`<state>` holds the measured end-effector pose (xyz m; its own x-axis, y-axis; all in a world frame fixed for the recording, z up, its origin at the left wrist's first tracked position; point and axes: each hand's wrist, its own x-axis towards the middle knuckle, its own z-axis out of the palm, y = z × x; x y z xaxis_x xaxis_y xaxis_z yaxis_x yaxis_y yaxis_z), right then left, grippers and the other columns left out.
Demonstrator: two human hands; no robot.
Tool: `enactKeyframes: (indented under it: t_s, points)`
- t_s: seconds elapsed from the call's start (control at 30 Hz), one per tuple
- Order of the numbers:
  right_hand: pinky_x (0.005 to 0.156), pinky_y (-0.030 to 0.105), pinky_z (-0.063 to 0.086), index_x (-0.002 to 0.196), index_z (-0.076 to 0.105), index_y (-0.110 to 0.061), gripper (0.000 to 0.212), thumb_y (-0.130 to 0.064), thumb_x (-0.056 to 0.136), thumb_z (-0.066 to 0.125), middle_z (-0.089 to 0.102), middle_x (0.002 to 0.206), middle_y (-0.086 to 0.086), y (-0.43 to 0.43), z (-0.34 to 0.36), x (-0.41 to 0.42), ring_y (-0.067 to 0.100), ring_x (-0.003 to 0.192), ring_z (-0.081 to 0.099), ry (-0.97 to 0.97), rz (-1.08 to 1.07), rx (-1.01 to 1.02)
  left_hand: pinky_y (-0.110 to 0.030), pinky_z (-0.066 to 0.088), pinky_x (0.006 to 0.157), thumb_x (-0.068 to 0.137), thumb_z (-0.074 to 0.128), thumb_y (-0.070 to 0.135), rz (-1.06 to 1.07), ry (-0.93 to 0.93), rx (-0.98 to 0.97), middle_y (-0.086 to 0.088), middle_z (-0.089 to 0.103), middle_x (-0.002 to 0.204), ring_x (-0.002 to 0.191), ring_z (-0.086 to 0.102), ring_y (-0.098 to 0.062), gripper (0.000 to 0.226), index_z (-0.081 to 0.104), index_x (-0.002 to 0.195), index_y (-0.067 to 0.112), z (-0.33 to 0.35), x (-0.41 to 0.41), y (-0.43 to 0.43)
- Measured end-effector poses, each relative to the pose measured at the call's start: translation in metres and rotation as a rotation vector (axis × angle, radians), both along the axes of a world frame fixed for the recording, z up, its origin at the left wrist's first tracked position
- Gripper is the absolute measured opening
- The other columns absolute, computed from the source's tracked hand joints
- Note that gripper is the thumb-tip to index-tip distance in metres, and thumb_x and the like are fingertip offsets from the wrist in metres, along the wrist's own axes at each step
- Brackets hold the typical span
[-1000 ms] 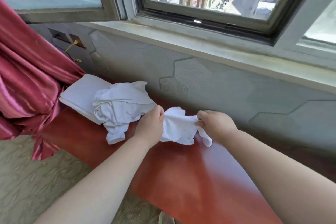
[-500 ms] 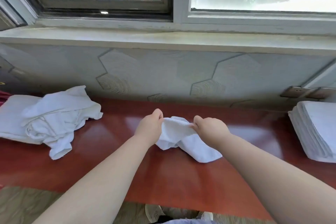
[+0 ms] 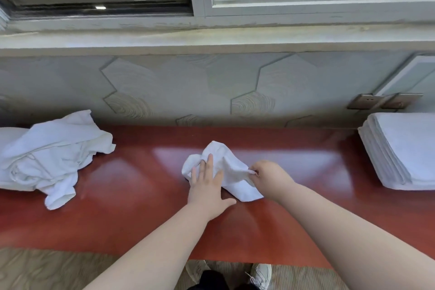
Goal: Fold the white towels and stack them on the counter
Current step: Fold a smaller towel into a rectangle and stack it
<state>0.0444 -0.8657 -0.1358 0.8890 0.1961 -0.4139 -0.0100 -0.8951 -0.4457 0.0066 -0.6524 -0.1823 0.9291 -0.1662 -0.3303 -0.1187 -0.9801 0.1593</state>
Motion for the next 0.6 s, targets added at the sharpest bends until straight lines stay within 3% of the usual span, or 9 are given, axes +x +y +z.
enactKeyframes:
  t_s: [0.1, 0.17, 0.27, 0.3, 0.43, 0.5, 0.6]
  points:
    - [0.058, 0.028, 0.026, 0.068, 0.038, -0.019, 0.038, -0.027, 0.103, 0.050, 0.041, 0.076, -0.004, 0.011, 0.006, 0.002, 0.011, 0.067, 0.037, -0.082, 0.017, 0.088, -0.055, -0.005, 0.123, 0.077, 0.042, 0.086, 0.092, -0.034, -0.033, -0.005, -0.023, 0.168, 0.156, -0.002, -0.033, 0.093, 0.031, 0.151, 0.030, 0.004, 0.006, -0.021]
    - [0.054, 0.026, 0.024, 0.068, 0.032, -0.021, 0.041, -0.031, 0.106, 0.045, 0.038, 0.071, -0.004, 0.017, 0.013, 0.005, 0.011, 0.062, 0.033, -0.115, 0.023, 0.120, -0.055, 0.002, 0.123, 0.083, 0.041, 0.079, 0.162, -0.067, -0.112, -0.004, -0.001, 0.170, 0.154, 0.016, -0.028, 0.078, 0.039, 0.144, 0.031, 0.014, 0.015, -0.029]
    - [0.050, 0.034, 0.024, 0.073, 0.033, -0.022, 0.038, -0.038, 0.106, 0.045, 0.042, 0.062, -0.003, 0.012, 0.026, 0.011, 0.015, 0.056, 0.035, -0.163, 0.011, 0.123, -0.055, 0.012, 0.124, 0.096, 0.050, 0.048, 0.179, -0.180, -0.301, 0.004, 0.042, 0.157, 0.148, 0.035, -0.024, 0.042, 0.052, 0.133, 0.028, 0.032, 0.030, -0.029]
    - [0.051, 0.036, 0.025, 0.076, 0.036, -0.021, 0.036, -0.039, 0.105, 0.047, 0.042, 0.060, -0.003, 0.009, 0.030, 0.013, 0.017, 0.055, 0.037, -0.186, 0.010, 0.114, -0.053, 0.018, 0.123, 0.096, 0.053, 0.039, 0.178, -0.195, -0.386, 0.008, 0.052, 0.148, 0.143, 0.042, -0.023, 0.040, 0.050, 0.135, 0.030, 0.039, 0.035, -0.028]
    - [0.054, 0.035, 0.037, 0.084, 0.055, -0.020, 0.029, -0.044, 0.099, 0.056, 0.057, 0.067, -0.004, -0.003, 0.053, 0.022, 0.020, 0.064, 0.052, -0.203, 0.018, 0.124, -0.038, 0.043, 0.105, 0.093, 0.058, 0.033, 0.087, -0.057, -0.561, 0.009, 0.064, 0.129, 0.121, 0.055, -0.017, 0.065, 0.031, 0.150, 0.045, 0.073, 0.049, -0.031]
    - [0.052, 0.023, 0.040, 0.085, 0.063, -0.029, 0.020, -0.046, 0.094, 0.063, 0.064, 0.073, -0.008, -0.011, 0.065, 0.026, 0.007, 0.064, 0.057, -0.166, -0.006, 0.199, -0.036, 0.048, 0.097, 0.094, 0.058, 0.035, 0.084, -0.033, -0.579, 0.007, 0.068, 0.116, 0.110, 0.059, -0.015, 0.050, 0.044, 0.141, 0.046, 0.087, 0.053, -0.036]
    - [0.051, 0.017, 0.039, 0.088, 0.065, -0.033, 0.015, -0.046, 0.092, 0.069, 0.065, 0.076, -0.010, -0.023, 0.081, 0.031, 0.002, 0.064, 0.057, -0.207, -0.063, 0.310, -0.032, 0.048, 0.071, 0.093, 0.057, 0.033, 0.124, -0.076, -0.671, 0.012, 0.068, 0.083, 0.077, 0.059, -0.007, 0.010, 0.063, 0.100, 0.036, 0.109, 0.058, -0.041]
